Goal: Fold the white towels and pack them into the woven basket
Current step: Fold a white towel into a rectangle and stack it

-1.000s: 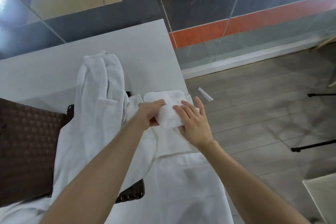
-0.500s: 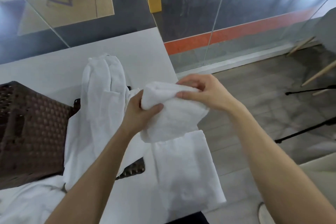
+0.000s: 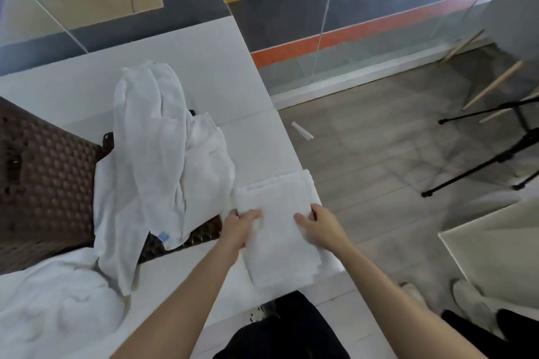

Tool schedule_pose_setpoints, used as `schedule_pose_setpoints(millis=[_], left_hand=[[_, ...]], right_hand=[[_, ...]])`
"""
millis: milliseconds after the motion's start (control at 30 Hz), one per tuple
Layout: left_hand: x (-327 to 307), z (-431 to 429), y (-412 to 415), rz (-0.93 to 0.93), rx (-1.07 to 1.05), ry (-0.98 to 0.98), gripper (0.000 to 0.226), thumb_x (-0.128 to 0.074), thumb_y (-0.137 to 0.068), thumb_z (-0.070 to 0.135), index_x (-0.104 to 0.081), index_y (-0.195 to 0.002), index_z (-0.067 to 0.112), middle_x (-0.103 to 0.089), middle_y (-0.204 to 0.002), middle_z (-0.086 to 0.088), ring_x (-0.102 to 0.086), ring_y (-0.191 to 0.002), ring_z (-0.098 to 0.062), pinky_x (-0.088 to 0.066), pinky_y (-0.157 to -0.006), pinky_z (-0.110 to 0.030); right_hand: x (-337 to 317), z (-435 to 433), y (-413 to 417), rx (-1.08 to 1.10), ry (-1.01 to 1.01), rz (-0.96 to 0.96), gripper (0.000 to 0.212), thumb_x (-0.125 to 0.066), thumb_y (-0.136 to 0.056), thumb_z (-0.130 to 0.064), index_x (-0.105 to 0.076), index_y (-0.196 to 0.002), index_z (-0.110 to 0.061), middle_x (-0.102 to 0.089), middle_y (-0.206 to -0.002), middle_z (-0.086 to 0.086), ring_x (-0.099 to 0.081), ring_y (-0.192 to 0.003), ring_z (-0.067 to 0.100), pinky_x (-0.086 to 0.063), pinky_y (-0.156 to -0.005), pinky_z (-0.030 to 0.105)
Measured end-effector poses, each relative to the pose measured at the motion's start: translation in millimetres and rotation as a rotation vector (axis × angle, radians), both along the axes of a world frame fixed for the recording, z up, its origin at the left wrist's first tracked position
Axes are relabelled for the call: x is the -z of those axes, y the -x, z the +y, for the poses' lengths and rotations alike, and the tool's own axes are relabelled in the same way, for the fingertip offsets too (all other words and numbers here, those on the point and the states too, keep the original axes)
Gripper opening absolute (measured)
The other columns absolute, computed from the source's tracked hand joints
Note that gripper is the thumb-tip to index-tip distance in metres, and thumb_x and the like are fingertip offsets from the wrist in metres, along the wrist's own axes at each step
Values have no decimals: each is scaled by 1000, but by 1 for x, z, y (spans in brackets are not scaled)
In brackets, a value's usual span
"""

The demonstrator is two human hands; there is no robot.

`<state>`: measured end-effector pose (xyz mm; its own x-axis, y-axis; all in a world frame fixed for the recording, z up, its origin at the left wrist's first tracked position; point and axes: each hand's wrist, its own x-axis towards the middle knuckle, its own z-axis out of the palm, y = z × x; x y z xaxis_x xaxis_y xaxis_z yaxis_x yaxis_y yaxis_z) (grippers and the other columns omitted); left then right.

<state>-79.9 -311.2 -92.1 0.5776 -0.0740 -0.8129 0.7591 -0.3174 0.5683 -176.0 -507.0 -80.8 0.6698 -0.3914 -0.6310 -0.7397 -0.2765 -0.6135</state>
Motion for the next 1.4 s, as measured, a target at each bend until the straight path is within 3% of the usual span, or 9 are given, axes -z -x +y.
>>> schedule_pose_setpoints(millis=[200, 300, 467, 633, 800, 967, 1100, 1200, 1400], left_hand=[[4, 7, -3, -64, 166, -106, 42, -75, -91, 42, -63, -123, 17, -72, -119, -1, -74, -103, -21, -67, -85, -44], [11, 14, 1, -97, 336, -194, 51, -76, -91, 53, -62, -123, 16, -69, -115, 2, -71, -100, -17, -67, -84, -45], [12, 42, -20, -399, 540, -486, 45, -59, -99, 64, -63, -112, 21, -69, -106, 6, -68, -99, -19, -56, -89, -40], [23, 91, -69, -732, 578, -907, 30, -58, -102, 43, -61, -119, 18, -59, -116, -4, -62, -107, -27, -54, -77, -39], [40, 106, -95, -807, 664, -908, 37, -59, -101, 46, -61, -121, 15, -57, -117, -7, -61, -107, -29, -60, -76, -43], [32, 81, -100, -946, 752, -671, 23, -61, -102, 43, -65, -110, 22, -60, -111, 5, -64, -100, -20, -56, -73, -37], [12, 40, -90, -452, 873, -320, 54, -63, -84, 83, -65, -103, 33, -72, -100, 11, -72, -90, -12, -62, -81, -38], [5, 23, -90, -175, 888, -172, 66, -83, -71, 75, -59, -115, 31, -72, -111, 4, -78, -86, -16, -65, -70, -36], [-2, 8, -96, -419, 1056, -374, 52, -87, -77, 62, -71, -110, 25, -58, -117, 2, -66, -98, -18, -53, -81, -34]], right_hand=[[-1, -6, 2, -44, 158, 13, 25, -63, -97, -41, -50, -91, -20, -59, -81, -5, -54, -68, 16, -38, -56, 33], [4, -2, 14, -208, 401, -55, 40, -63, -98, -34, -52, -132, -17, -66, -115, 4, -65, -96, 29, -50, -72, 39], [11, 27, -6, -411, 742, -504, 53, -69, -97, -31, -55, -140, -3, -49, -155, 14, -40, -151, 34, -37, -121, 52], [4, 31, -23, -303, 741, -369, 72, -77, -85, -19, -45, -148, -2, -41, -158, 18, -31, -155, 37, -33, -123, 55], [6, 31, -10, -516, 785, -470, 72, -63, -101, -27, -33, -166, -15, -24, -173, 15, -14, -164, 31, -28, -126, 59], [14, 42, -44, -604, 727, -594, 42, -50, -106, -21, -59, -145, -12, -55, -154, 8, -39, -154, 29, -27, -127, 54], [19, 23, -66, -360, 674, -434, 41, -50, -90, -20, -69, -127, -15, -71, -125, 0, -61, -123, 29, -42, -109, 44], [20, 6, -71, -411, 606, -228, 34, -49, -87, -36, -71, -109, -19, -72, -111, -1, -60, -112, 28, -45, -94, 42], [10, -6, -73, -420, 582, -101, 18, -55, -84, -33, -53, -78, -16, -66, -83, 1, -59, -85, 32, -36, -74, 39]])
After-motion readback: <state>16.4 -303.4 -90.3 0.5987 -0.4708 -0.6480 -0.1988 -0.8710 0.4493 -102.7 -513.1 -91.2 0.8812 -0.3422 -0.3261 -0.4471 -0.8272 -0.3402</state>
